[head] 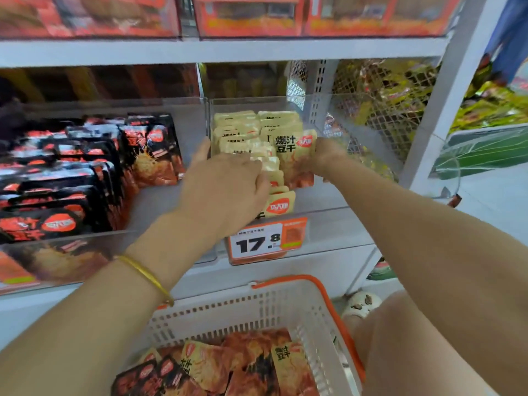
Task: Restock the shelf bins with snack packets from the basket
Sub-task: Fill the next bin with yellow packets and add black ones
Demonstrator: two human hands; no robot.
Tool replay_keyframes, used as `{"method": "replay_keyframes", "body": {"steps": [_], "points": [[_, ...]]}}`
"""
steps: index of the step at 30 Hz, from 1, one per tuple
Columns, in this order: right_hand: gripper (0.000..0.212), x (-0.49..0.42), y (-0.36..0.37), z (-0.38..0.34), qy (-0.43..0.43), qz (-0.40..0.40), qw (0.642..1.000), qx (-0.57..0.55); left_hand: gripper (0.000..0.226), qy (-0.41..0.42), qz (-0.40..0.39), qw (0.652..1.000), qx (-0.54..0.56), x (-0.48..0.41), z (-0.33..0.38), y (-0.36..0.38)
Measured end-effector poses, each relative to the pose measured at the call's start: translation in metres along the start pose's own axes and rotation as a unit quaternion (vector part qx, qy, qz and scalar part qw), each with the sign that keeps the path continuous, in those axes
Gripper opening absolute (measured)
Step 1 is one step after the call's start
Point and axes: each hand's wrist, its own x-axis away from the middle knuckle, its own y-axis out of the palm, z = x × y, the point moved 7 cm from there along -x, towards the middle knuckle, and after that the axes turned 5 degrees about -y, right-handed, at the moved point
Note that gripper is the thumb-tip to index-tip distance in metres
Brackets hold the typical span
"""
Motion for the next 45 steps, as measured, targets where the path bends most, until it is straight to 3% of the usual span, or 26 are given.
{"method": "replay_keyframes", "body": {"steps": [3,7,11,13,15,17,18,21,24,26,28,31,33,36,38,42,45], "points": [[0.020,-0.006,0.006,-0.001,0.002,-0.005,1.000,-0.012,0.079,-0.004,-0.008,1.000,0.001,0.000,0.001,0.000],[0.032,-0.008,0.022,0.001,0.030,-0.030,0.993,-0.112,0.078,-0.009,-0.001,1.000,0.009,0.002,0.001,-0.001],[0.034,0.007,0.014,-0.002,0.037,-0.044,0.992,-0.109,0.067,-0.016,0.010,0.998,0.060,0.002,0.000,-0.005],[0.034,0.021,-0.002,-0.007,0.028,-0.034,0.996,-0.080,0.053,-0.011,0.062,0.991,0.115,0.010,0.000,-0.020],[0.030,0.047,-0.028,-0.016,-0.019,0.035,0.997,-0.065,0.041,0.004,0.150,0.974,0.172,0.031,-0.002,-0.039],[0.025,0.093,-0.052,-0.023,-0.083,0.102,0.984,-0.117,0.033,0.024,0.218,0.948,0.231,0.067,-0.002,-0.047],[0.020,0.121,-0.054,-0.026,-0.115,0.093,0.976,-0.159,0.030,0.034,0.227,0.941,0.250,0.086,0.002,-0.043],[0.012,0.183,-0.004,-0.029,-0.132,-0.094,0.969,-0.185,0.027,0.065,0.146,0.952,0.262,0.132,0.018,0.005],[0.005,0.198,0.095,-0.007,-0.101,-0.294,0.950,-0.018,0.031,0.064,-0.031,0.969,0.238,0.164,0.026,0.087],[0.009,0.195,0.163,0.024,-0.103,-0.360,0.916,0.141,0.039,0.061,-0.160,0.966,0.192,0.179,0.027,0.138],[0.008,0.197,0.225,0.066,-0.062,-0.413,0.888,0.191,0.036,0.053,-0.239,0.955,0.167,0.190,0.023,0.170],[0.027,0.214,0.292,0.132,0.022,-0.464,0.858,0.219,0.030,0.037,-0.245,0.950,0.190,0.196,0.020,0.187],[0.043,0.221,0.318,0.163,0.061,-0.443,0.865,0.230,0.027,0.032,-0.236,0.949,0.208,0.196,0.021,0.188],[0.070,0.220,0.343,0.186,0.139,-0.351,0.912,0.163,0.027,0.035,-0.242,0.947,0.210,0.199,0.022,0.190],[0.072,0.223,0.359,0.189,0.132,-0.324,0.924,0.152,0.027,0.030,-0.254,0.944,0.210,0.202,0.018,0.196],[0.070,0.232,0.380,0.196,0.095,-0.297,0.911,0.269,0.024,-0.005,-0.269,0.938,0.220,0.208,0.005,0.207],[0.063,0.229,0.373,0.201,0.198,-0.265,0.934,0.133,0.025,-0.035,-0.298,0.926,0.227,0.208,-0.001,0.215]]}}
